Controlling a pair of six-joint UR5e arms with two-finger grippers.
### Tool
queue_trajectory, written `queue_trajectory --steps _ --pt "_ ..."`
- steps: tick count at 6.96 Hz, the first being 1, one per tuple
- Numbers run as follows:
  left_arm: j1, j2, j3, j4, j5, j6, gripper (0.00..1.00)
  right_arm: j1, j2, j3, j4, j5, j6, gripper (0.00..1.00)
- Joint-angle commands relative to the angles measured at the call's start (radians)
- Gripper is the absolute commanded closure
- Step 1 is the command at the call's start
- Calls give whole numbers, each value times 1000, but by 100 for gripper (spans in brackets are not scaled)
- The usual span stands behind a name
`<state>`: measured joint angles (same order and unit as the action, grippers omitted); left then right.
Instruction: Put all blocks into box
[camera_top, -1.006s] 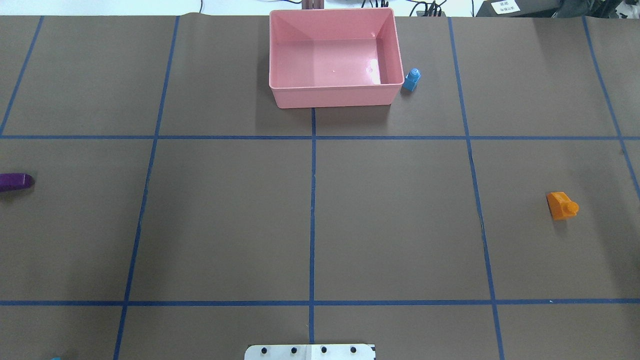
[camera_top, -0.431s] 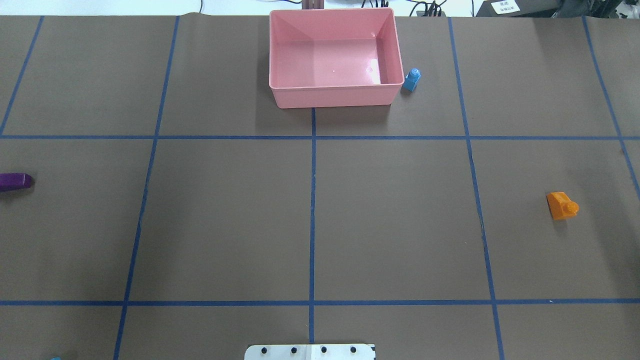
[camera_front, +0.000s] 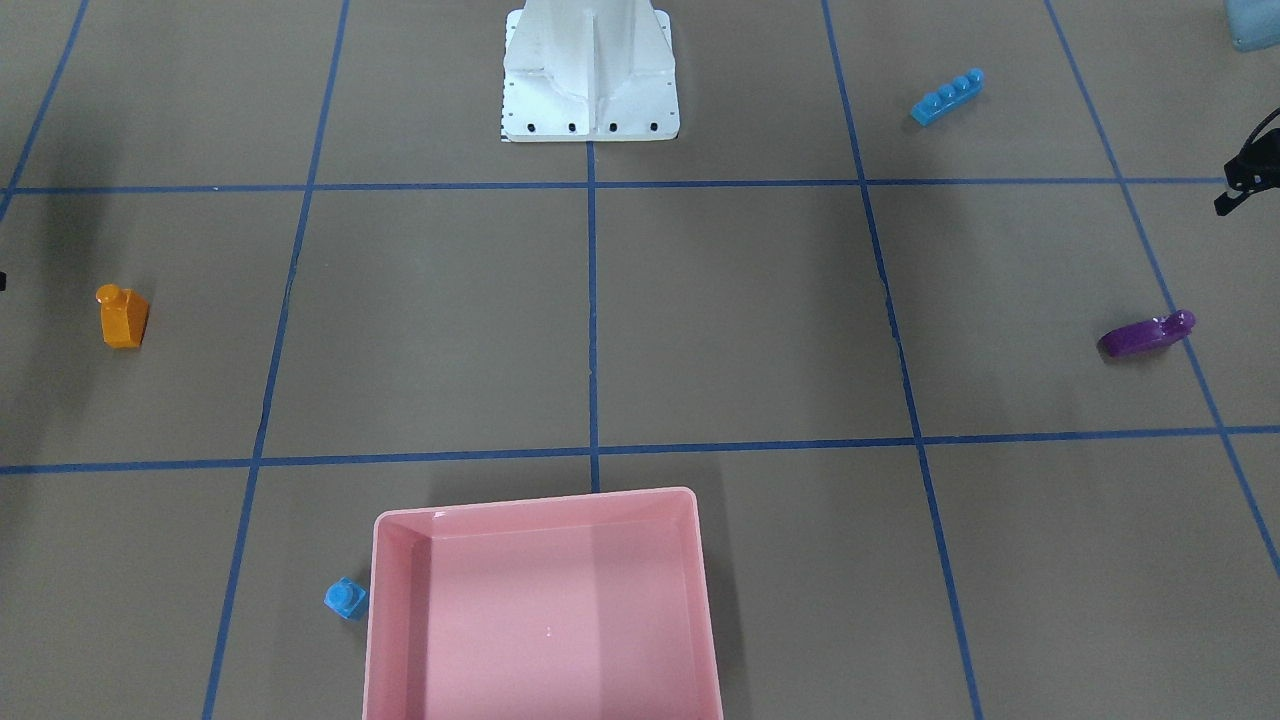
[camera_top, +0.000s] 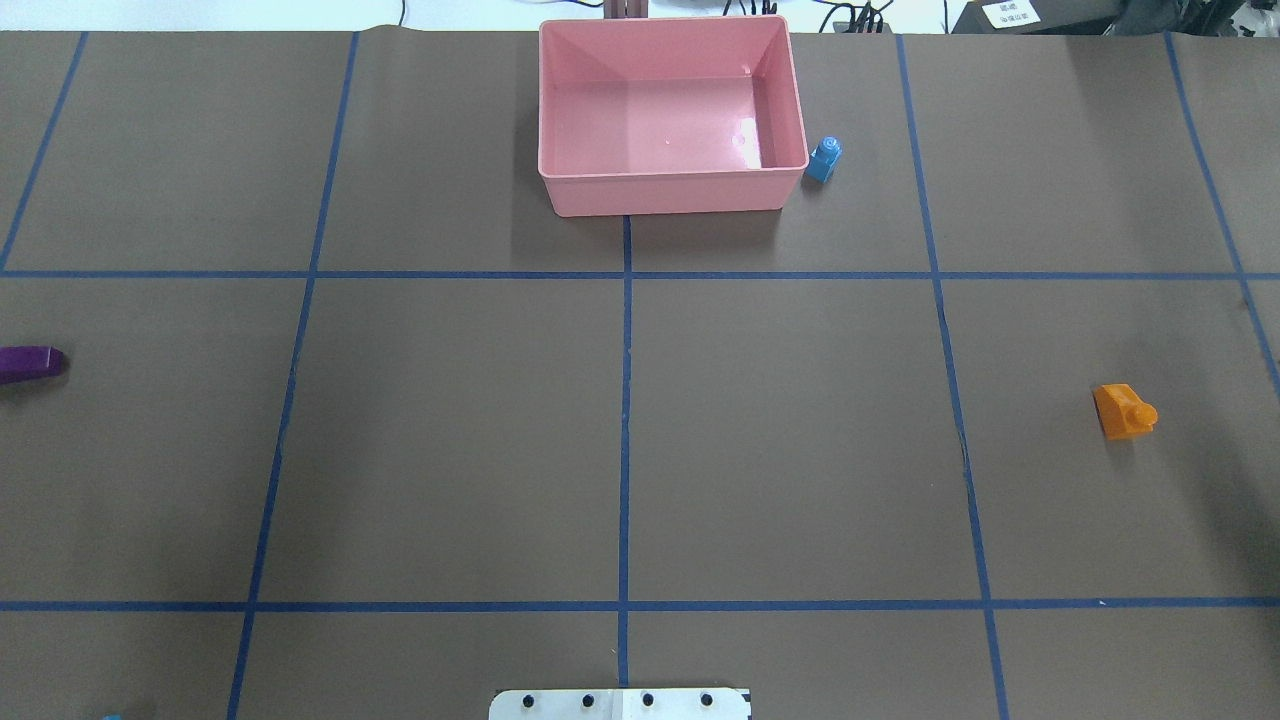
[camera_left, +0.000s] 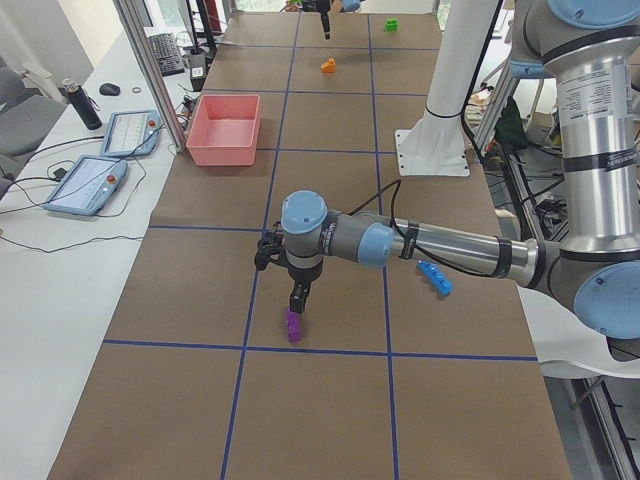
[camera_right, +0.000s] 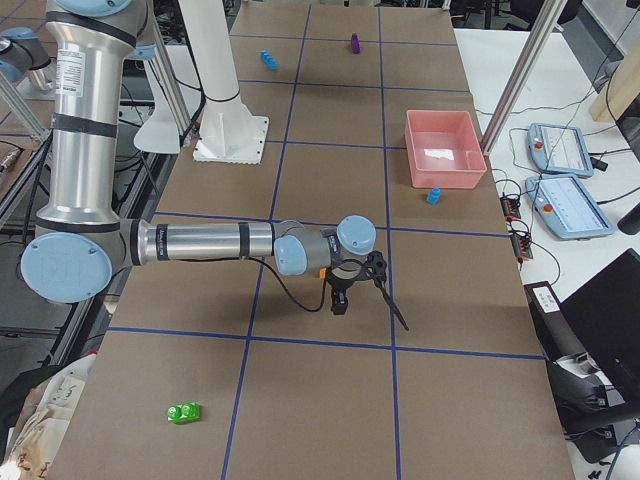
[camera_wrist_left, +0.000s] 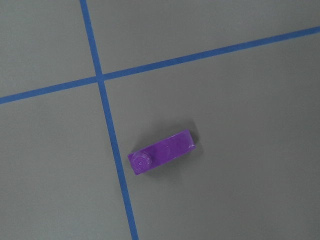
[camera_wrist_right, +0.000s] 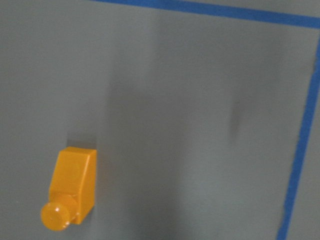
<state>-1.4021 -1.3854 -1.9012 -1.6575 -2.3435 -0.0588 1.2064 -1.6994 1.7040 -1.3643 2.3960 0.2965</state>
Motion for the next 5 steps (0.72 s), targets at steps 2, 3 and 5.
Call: queue_trajectory --steps 2,3,5 --pt "3 0 2 -2 1 1 0 -163 15 16 88 -11 297 0" --pt "2 0 2 -4 3 2 0 -198 20 5 88 -12 312 0" --pt "2 0 2 -4 3 2 0 -258 46 -15 88 -72 339 0"
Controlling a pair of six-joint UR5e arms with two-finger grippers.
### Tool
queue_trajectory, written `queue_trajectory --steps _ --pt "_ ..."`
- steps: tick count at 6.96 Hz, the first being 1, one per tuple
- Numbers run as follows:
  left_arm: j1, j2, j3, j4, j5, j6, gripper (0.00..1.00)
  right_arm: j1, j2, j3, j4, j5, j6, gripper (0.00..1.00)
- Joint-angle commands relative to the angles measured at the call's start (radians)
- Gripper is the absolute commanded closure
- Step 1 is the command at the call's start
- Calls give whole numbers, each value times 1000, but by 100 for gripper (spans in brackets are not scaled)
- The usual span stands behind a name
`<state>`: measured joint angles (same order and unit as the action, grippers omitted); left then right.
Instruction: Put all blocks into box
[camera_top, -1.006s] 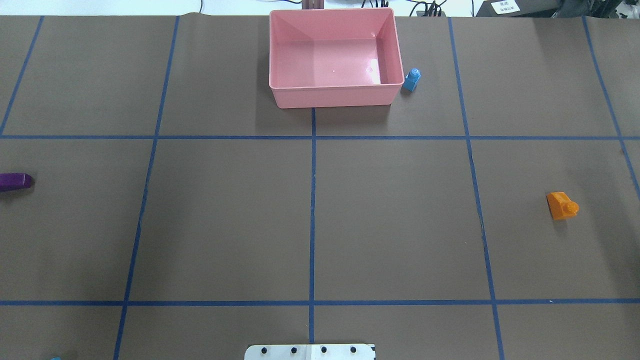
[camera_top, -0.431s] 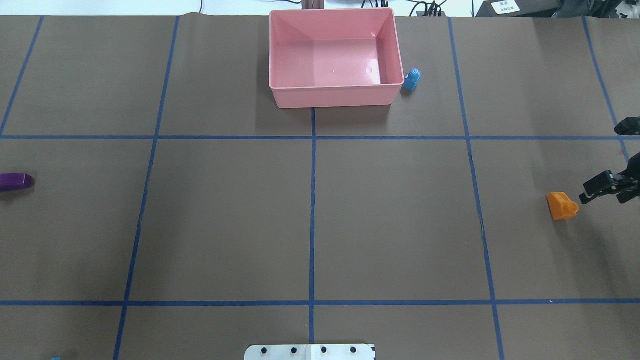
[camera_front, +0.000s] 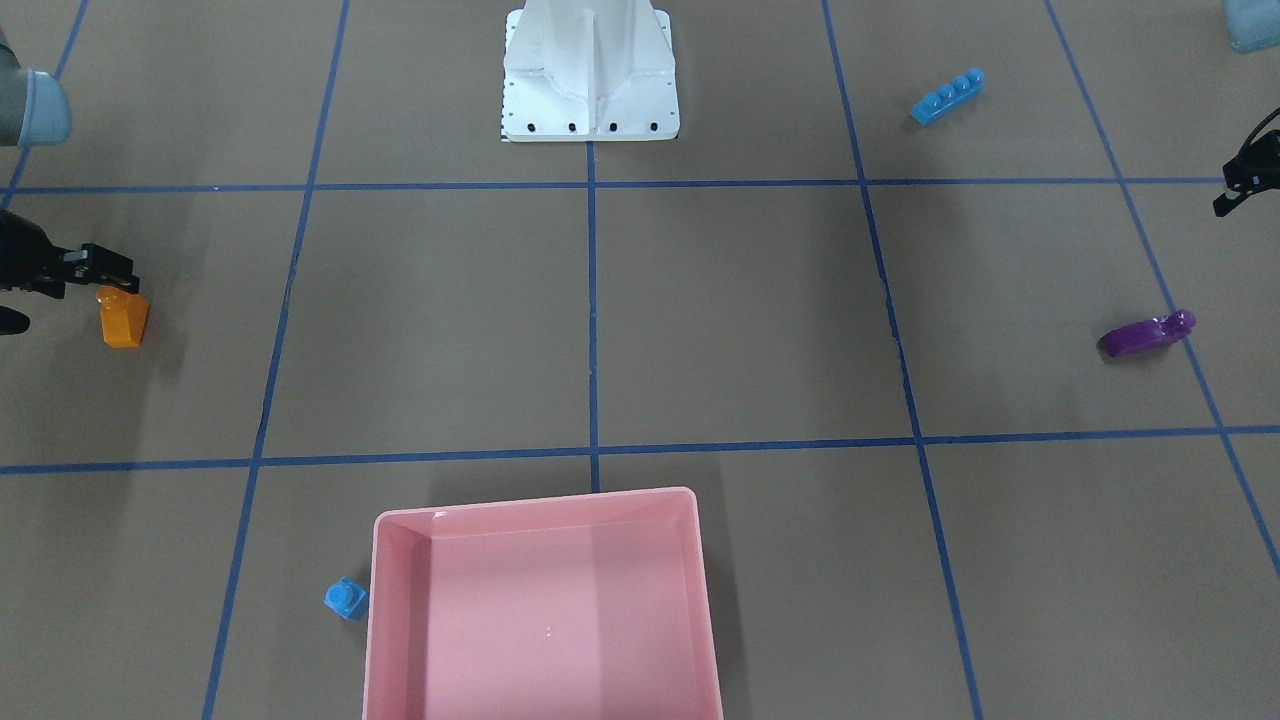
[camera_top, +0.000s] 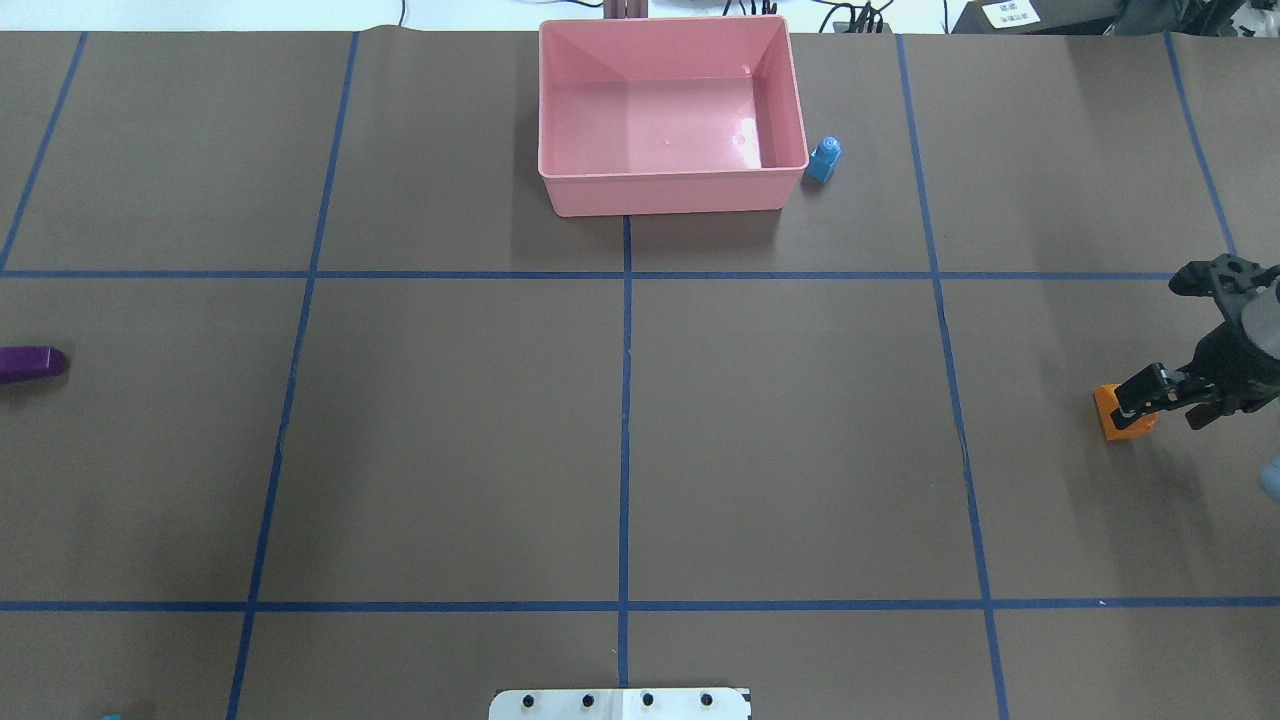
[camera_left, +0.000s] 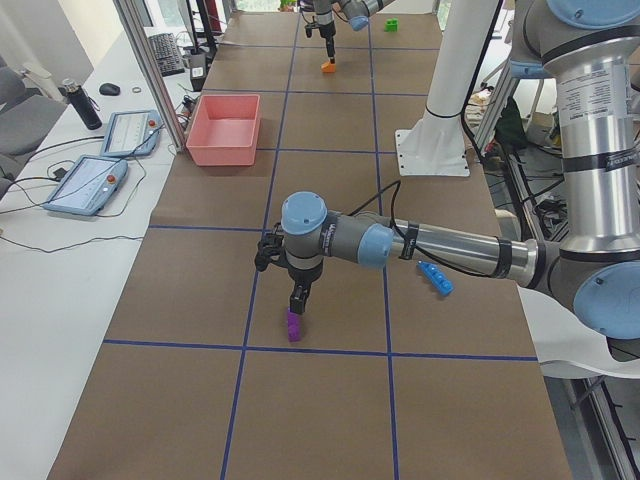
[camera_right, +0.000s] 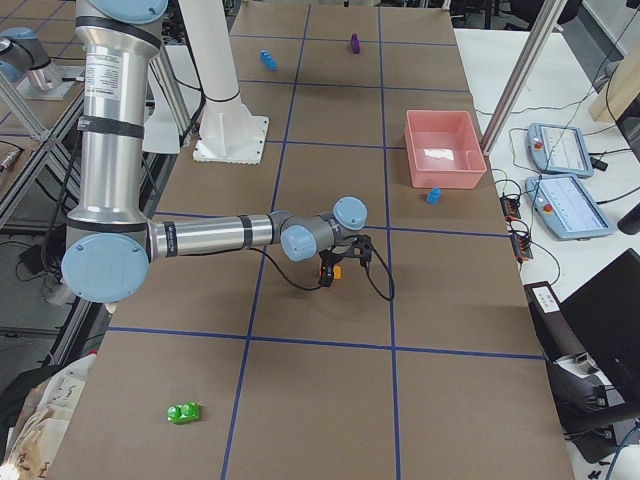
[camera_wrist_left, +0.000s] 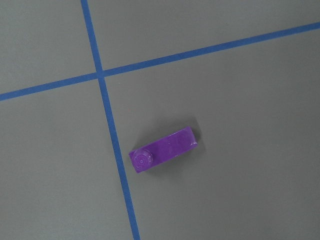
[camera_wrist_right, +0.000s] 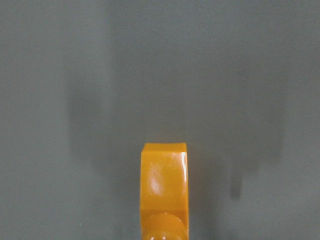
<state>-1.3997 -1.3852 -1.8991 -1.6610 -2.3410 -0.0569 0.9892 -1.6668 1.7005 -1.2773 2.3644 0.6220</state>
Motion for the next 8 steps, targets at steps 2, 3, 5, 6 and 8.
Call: queue_trajectory --steps 2,3,5,6,8 --pt "1 -2 0 0 0 0 0 -58 35 -12 1 -118 19 42" --pt "2 -2 2 0 0 0 0 -58 41 -5 2 -120 18 99" --pt "34 -27 31 -3 46 2 0 -54 62 23 3 -116 18 100" --pt "63 -43 34 -5 114 3 0 -32 117 72 -4 -117 45 100" --pt "131 -99 67 -11 130 69 1 -12 386 12 -62 -119 254 100"
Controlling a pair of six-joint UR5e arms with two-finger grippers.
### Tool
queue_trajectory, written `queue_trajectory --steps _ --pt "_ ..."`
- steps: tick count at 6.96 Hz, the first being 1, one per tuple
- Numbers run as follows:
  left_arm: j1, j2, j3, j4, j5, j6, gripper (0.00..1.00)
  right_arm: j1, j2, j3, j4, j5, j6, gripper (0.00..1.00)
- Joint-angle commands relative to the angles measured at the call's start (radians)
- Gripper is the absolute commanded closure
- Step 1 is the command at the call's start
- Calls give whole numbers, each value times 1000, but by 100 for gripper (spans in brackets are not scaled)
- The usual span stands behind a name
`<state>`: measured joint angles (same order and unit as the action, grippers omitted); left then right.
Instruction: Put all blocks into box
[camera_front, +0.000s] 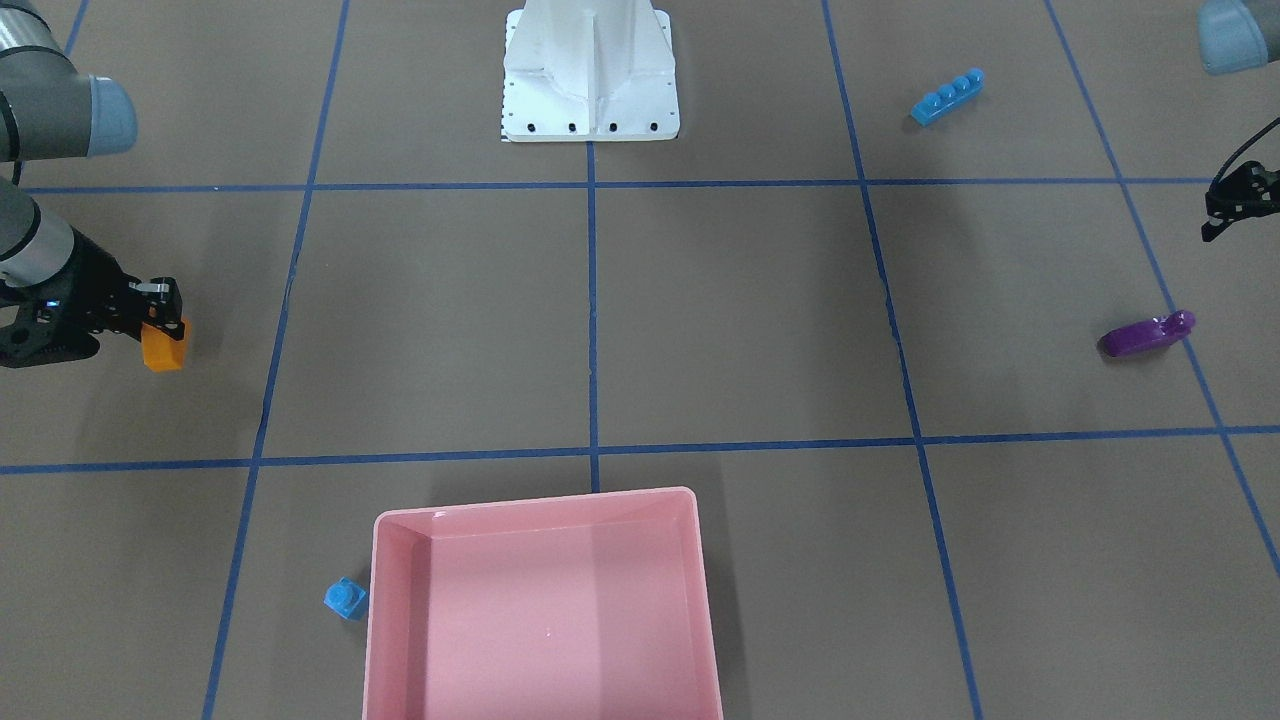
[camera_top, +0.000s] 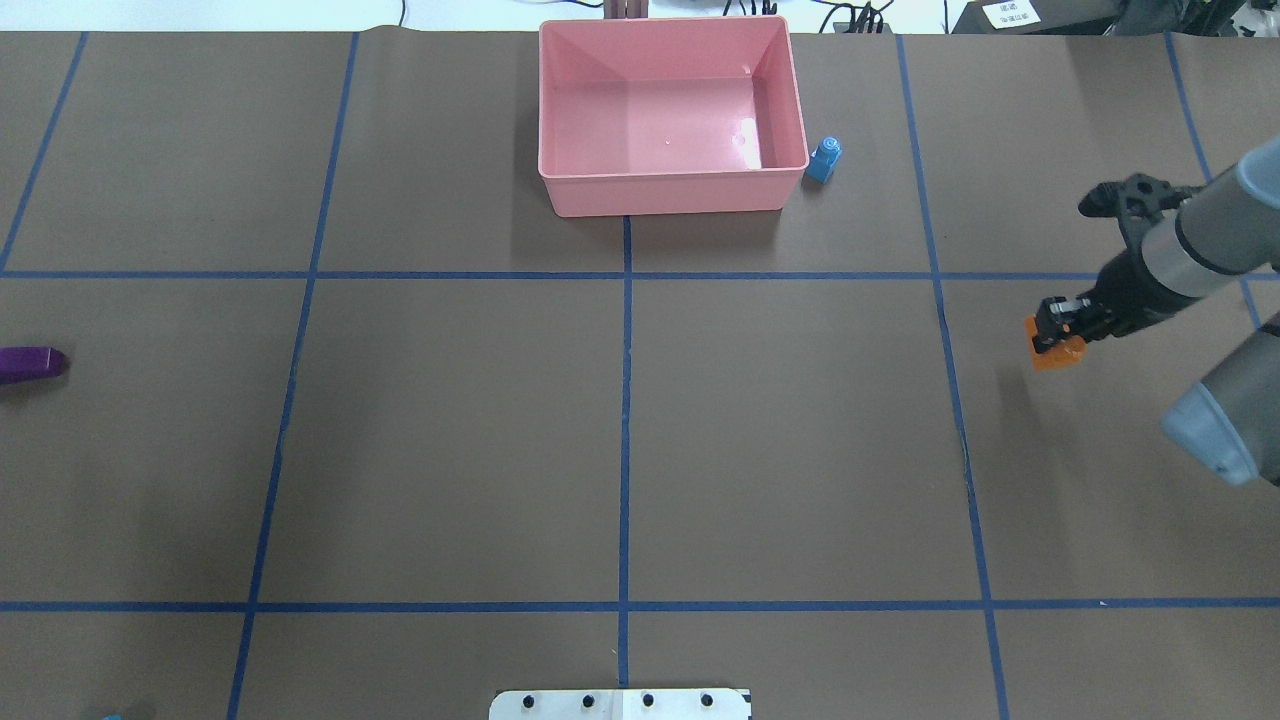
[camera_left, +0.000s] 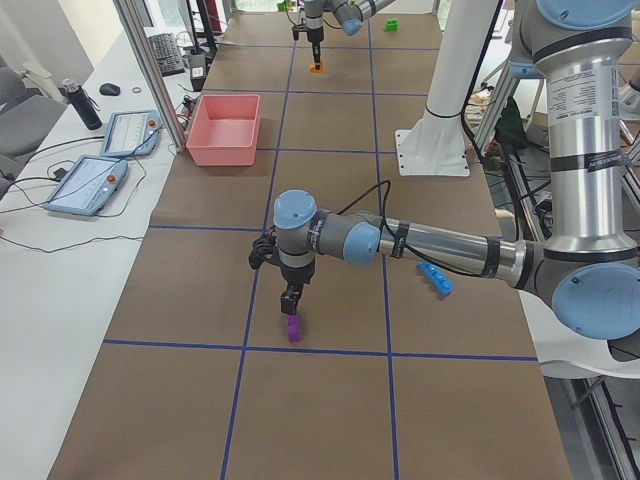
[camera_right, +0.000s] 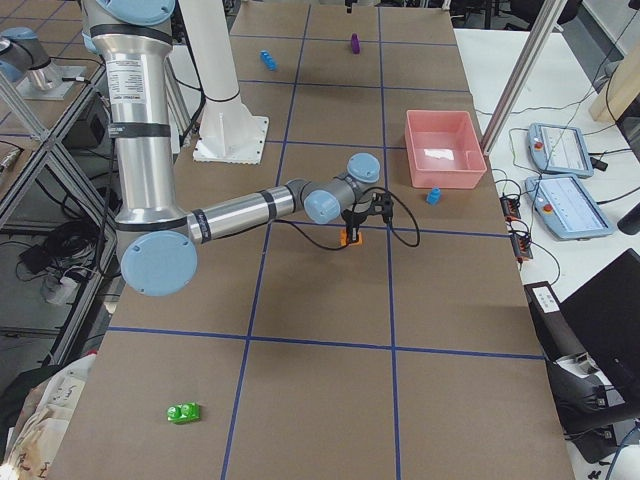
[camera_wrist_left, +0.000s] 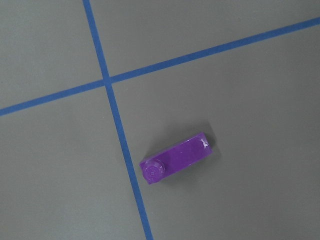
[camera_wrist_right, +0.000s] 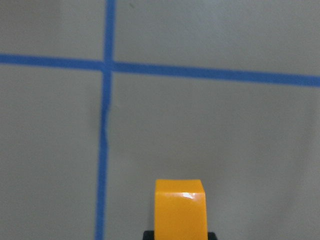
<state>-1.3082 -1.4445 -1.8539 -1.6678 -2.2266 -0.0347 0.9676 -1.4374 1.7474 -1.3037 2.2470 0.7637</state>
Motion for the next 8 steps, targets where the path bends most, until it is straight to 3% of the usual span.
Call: queue_trajectory --steps 1,2,4,5,6,8 --pt "44 -66 50 -6 50 290 1 17 339 -133 -92 -13 206 100" --pt "44 -70 56 -6 64 464 1 17 509 -275 -98 -53 294 100" --pt "41 -56 65 -15 56 530 3 11 805 -577 -88 -146 461 100" --pt "43 -68 88 -53 64 670 14 4 912 -701 -75 -183 514 100" --pt "41 -66 140 -78 55 805 3 -10 969 -804 13 -231 582 100" --pt "47 -63 205 -168 56 825 1 -61 974 -845 83 -282 617 100"
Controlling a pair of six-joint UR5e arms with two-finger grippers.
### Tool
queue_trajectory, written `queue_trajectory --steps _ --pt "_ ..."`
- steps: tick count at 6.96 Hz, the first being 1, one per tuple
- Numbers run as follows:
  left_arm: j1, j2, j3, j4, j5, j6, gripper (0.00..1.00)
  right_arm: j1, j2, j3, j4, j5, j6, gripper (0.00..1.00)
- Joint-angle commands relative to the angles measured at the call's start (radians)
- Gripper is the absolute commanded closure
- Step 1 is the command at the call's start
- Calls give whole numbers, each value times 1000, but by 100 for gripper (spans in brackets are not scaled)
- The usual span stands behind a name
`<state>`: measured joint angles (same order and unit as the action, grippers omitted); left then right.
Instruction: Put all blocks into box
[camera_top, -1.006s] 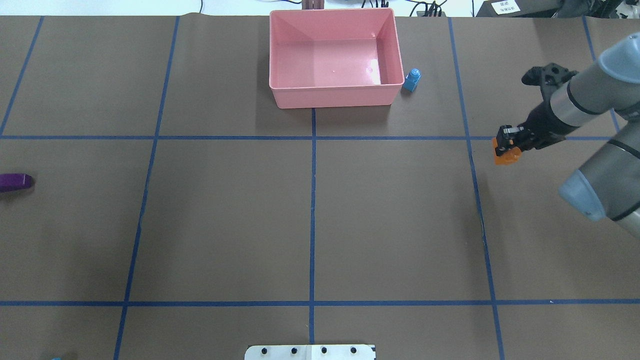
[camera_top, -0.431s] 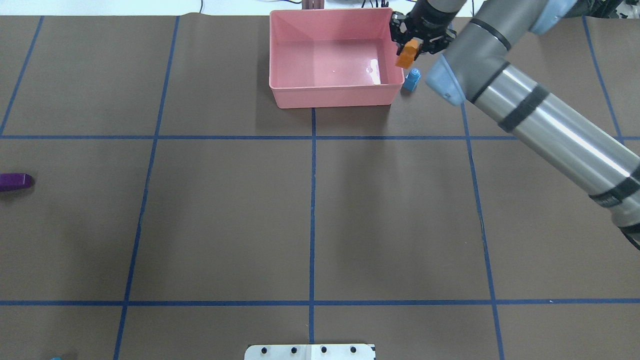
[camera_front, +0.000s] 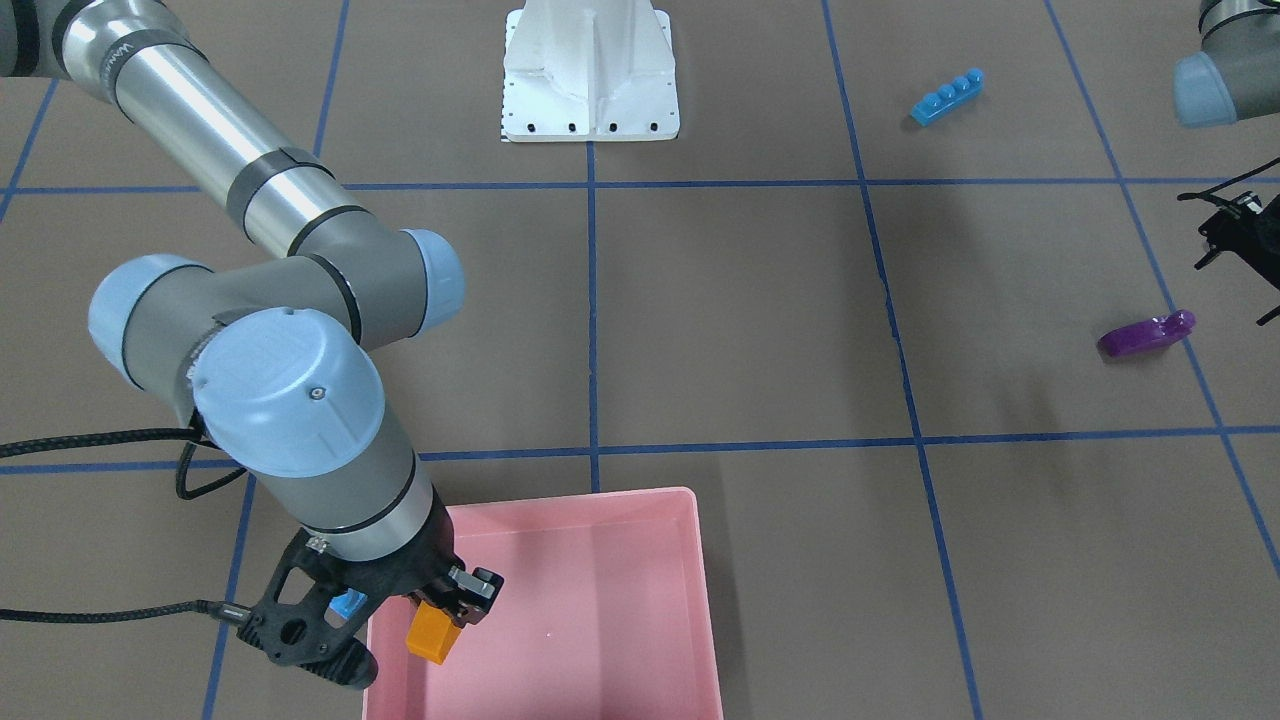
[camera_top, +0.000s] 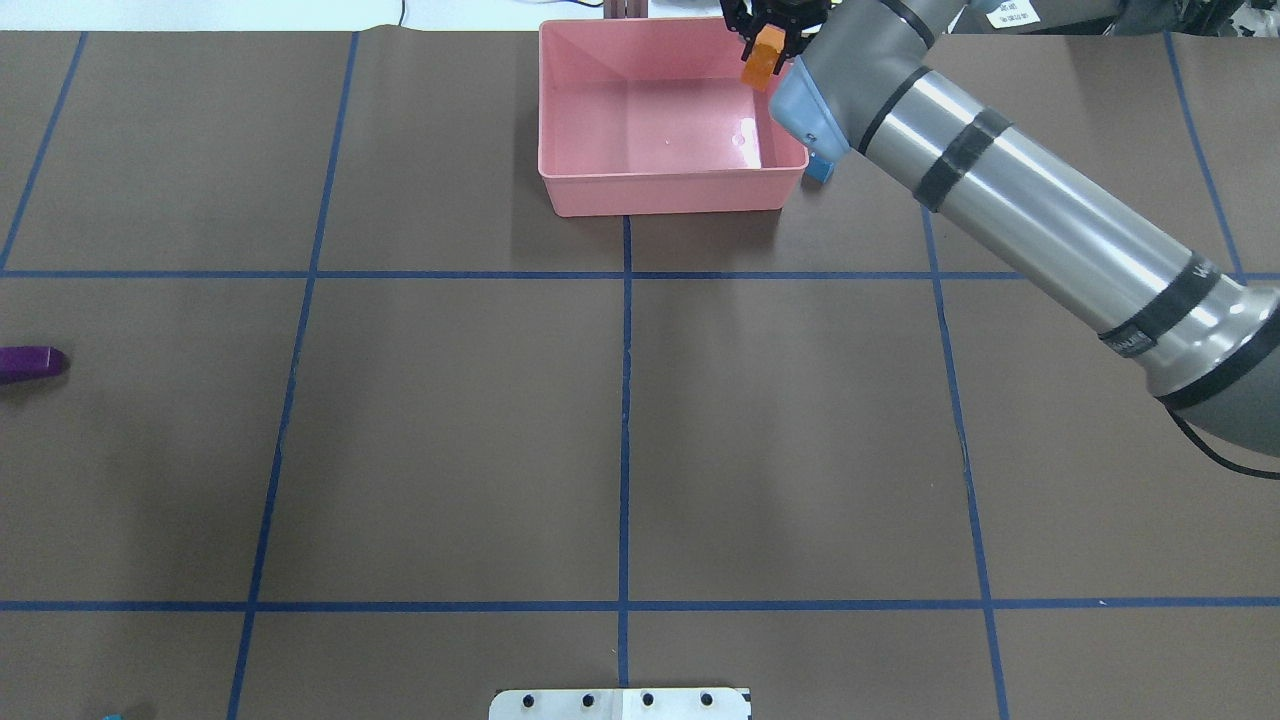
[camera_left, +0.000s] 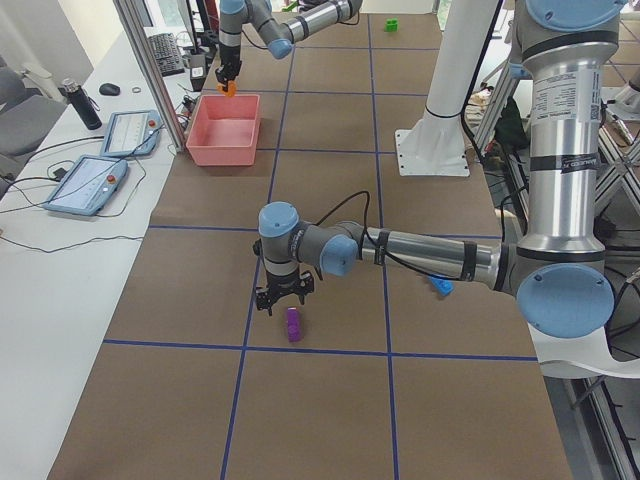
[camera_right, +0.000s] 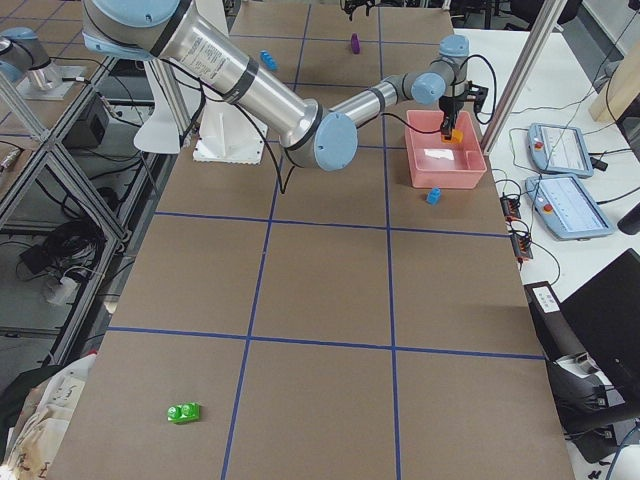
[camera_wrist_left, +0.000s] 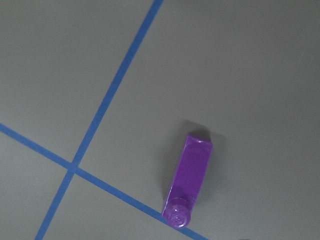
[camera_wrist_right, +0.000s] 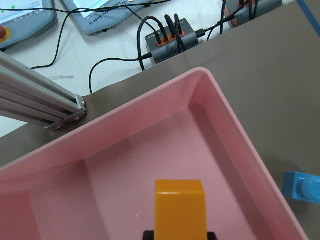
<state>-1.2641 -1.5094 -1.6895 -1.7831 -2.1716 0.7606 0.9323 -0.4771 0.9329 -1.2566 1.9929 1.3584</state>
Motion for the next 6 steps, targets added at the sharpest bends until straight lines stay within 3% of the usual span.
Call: queue_trajectory --steps 1,2,4,6 --pt "18 1 109 -118 6 26 1 -36 14 -32 37 -29 22 72" --pt "59 -3 169 -207 7 13 1 -43 12 -26 39 -29 18 1" --pt "119 -3 174 -219 -2 -58 1 -17 11 6 39 -14 11 0" --pt "138 -29 198 -216 6 -64 1 73 -26 87 23 137 7 0"
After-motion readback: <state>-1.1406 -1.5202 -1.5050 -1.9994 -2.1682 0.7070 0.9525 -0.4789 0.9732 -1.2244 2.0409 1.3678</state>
